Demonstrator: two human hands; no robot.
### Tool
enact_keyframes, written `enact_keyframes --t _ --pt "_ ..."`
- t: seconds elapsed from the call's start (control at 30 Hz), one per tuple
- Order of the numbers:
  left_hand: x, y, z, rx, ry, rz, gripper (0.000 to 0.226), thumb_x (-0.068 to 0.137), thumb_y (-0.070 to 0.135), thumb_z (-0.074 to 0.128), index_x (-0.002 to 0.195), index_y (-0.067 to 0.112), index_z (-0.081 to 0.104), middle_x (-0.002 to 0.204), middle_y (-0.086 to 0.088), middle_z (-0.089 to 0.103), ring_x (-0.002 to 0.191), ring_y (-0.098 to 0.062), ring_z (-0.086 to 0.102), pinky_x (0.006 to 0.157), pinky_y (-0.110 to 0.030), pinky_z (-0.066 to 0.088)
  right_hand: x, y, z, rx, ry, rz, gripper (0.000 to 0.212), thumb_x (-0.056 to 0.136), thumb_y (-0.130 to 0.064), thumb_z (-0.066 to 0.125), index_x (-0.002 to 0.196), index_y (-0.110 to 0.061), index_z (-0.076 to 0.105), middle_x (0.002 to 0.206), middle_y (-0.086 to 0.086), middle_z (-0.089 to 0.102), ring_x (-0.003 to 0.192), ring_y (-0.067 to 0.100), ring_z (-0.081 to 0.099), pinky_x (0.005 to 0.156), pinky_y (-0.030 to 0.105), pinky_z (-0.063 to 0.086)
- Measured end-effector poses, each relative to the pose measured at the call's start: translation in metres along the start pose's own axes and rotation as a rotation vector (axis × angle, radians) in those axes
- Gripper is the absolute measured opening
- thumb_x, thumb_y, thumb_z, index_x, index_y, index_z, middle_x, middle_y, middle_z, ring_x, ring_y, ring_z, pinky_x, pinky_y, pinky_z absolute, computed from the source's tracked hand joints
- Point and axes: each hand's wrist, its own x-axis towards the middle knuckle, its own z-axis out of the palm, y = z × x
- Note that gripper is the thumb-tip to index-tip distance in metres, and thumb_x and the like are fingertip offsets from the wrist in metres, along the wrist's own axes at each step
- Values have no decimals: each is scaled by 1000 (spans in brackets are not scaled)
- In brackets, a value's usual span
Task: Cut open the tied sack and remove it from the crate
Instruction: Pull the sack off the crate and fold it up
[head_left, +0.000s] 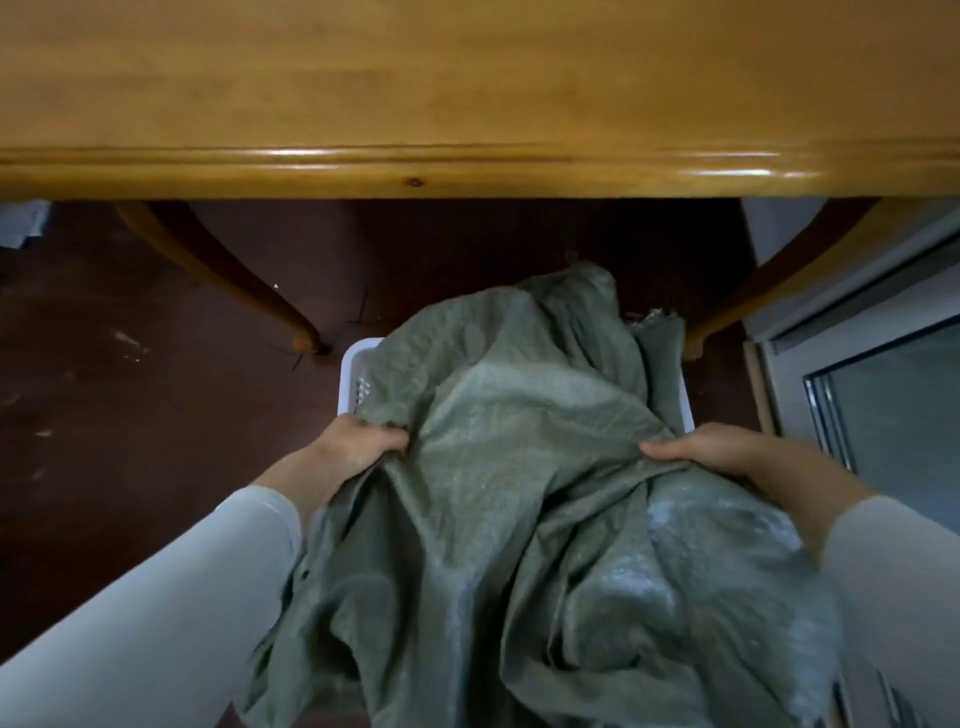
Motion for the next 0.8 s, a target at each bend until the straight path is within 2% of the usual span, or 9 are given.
enact_keyframes --t 0.1,0.17,0.27,0.33,0.4,0.47,0.53,0.67,0.8 --pt "18 -14 13 302 96 55 47 76 18 70 118 6 53 112 -13 58 98 -28 57 82 -30 44 17 9 7 -40 83 -13 67 69 -46 78 113 1 61 111 15 63 88 27 60 77 35 49" --pt "29 -22 22 418 66 44 92 73 18 73 147 18 18 140 -17 35 121 -34 47 90 -35 43 30 14 11 -117 176 -47 58 69 -44 79 99 4 66 106 17 65 86 27 60 78 35 49" --pt "42 -23 33 486 -12 85 125 71 15 74 141 45 -25 151 -16 12 124 -37 45 91 -38 44 51 17 14 -79 303 -123 50 73 -43 75 94 1 68 102 15 67 90 30 62 82 36 51" --pt "52 -18 43 407 -25 138 122 74 19 75 141 50 -22 156 -13 -2 134 -38 35 101 -41 41 67 12 16 40 399 -207 44 79 -38 71 97 1 67 101 18 67 85 30 62 81 37 52" --pt "60 -5 53 258 -10 159 110 72 46 75 142 54 -11 158 -7 -17 146 -36 12 114 -46 26 83 0 18 80 500 -286 38 84 -38 64 104 -6 66 108 21 64 88 33 62 84 42 53" --pt "65 5 65 282 -76 192 112 55 77 65 138 61 -9 155 -2 -31 147 -35 -10 119 -51 11 97 -16 21 66 514 -399 46 85 -47 55 126 -26 56 131 19 53 114 34 55 98 47 47" --pt "67 3 82 471 -179 264 123 42 84 62 134 63 -17 148 1 -45 142 -33 -27 118 -53 1 103 -30 32 41 409 -529 62 81 -62 50 139 -48 32 157 7 19 142 26 26 113 47 31" --pt "84 -21 118 855 -170 366 130 62 53 79 133 56 -30 138 2 -56 138 -36 -36 116 -55 9 111 -44 66 -567 160 -651 92 72 -64 63 138 -62 -2 149 -14 -38 147 26 -3 113 48 29" --pt "123 -35 125 896 -147 294 98 88 26 60 135 61 -19 147 4 -45 143 -40 -22 114 -56 18 154 -42 84 -858 148 -533 84 87 -46 56 140 -58 -8 154 -9 -32 145 39 -11 112 53 29"
